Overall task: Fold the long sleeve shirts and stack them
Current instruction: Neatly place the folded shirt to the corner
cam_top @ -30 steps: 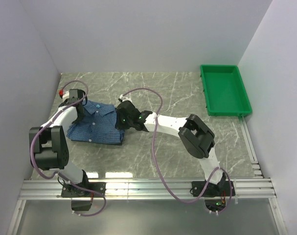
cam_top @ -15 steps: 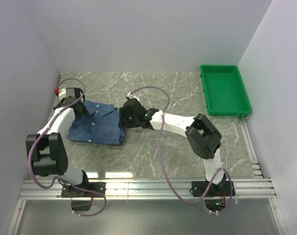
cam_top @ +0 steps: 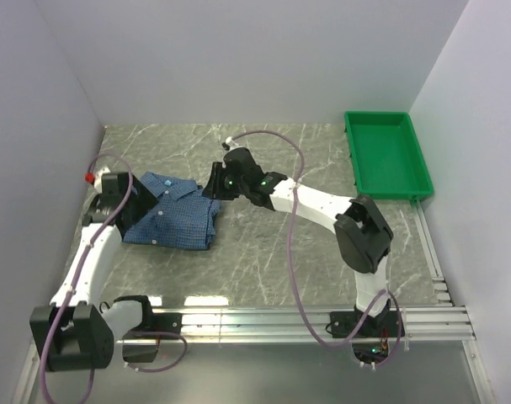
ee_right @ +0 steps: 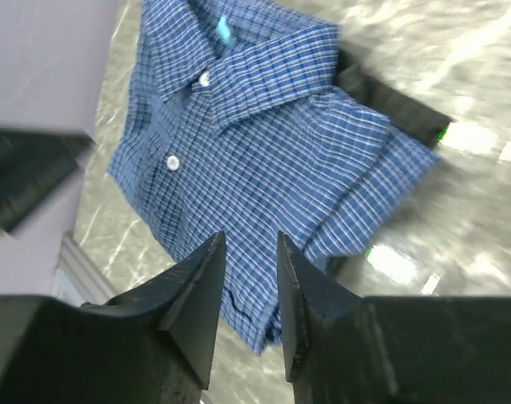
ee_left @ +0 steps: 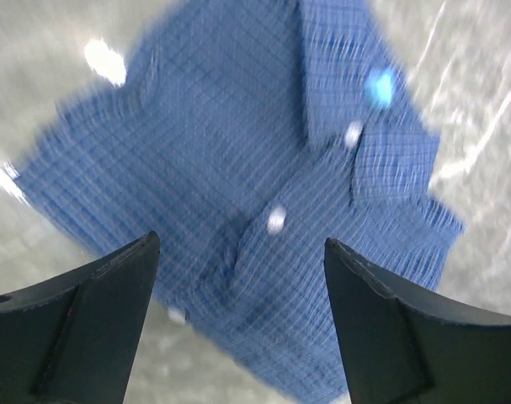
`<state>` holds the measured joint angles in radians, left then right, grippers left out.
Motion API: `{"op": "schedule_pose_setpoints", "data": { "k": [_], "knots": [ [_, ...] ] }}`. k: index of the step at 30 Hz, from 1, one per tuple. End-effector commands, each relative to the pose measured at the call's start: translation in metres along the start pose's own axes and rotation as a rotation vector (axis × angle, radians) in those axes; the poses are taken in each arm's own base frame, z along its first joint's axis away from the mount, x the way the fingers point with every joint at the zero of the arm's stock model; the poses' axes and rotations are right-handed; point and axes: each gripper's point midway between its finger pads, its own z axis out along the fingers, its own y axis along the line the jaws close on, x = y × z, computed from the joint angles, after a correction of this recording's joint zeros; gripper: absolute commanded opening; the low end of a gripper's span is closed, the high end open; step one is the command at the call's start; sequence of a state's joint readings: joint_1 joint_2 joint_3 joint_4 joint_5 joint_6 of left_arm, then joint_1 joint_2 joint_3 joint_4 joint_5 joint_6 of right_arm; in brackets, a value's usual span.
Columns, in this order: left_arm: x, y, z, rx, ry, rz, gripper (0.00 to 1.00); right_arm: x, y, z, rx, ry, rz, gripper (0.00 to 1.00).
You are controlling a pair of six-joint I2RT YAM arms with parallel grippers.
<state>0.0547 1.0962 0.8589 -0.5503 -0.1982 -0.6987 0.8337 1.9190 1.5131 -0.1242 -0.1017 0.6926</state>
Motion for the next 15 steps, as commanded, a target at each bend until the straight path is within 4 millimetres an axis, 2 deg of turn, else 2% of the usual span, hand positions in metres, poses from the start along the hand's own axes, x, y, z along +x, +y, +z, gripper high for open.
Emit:
{"op": "schedule_pose_setpoints", "data": {
  "k": [1,3,4,5,7,10,11,15],
  "knots": [
    [0.034,-0.007,-0.014,0.097,0.099,-0.117,0.85,0.000,0.011,0.023,-0.092,0.023,0.038,0.36],
    [0.050,0.002,-0.018,0.082,0.133,-0.162,0.86,0.010,0.000,0.038,-0.082,0.049,0.056,0.35],
    [0.049,0.004,-0.024,0.089,0.118,-0.180,0.87,0.016,-0.009,0.046,-0.069,0.064,0.073,0.34],
    [0.052,0.005,-0.026,0.091,0.121,-0.198,0.88,0.023,-0.017,0.048,-0.063,0.077,0.080,0.34],
    [0.059,0.008,-0.031,0.109,0.119,-0.240,0.89,0.023,-0.028,0.052,-0.056,0.067,0.094,0.34],
    [0.070,0.008,-0.033,0.140,0.131,-0.301,0.90,0.023,-0.045,0.052,-0.013,0.058,0.082,0.33],
    [0.078,0.014,-0.029,0.129,0.144,-0.311,0.91,0.019,-0.051,0.049,0.016,0.047,0.077,0.33],
    [0.092,0.014,-0.027,0.157,0.171,-0.363,0.90,0.011,-0.056,0.038,0.045,0.032,0.031,0.33]
  ]
}}
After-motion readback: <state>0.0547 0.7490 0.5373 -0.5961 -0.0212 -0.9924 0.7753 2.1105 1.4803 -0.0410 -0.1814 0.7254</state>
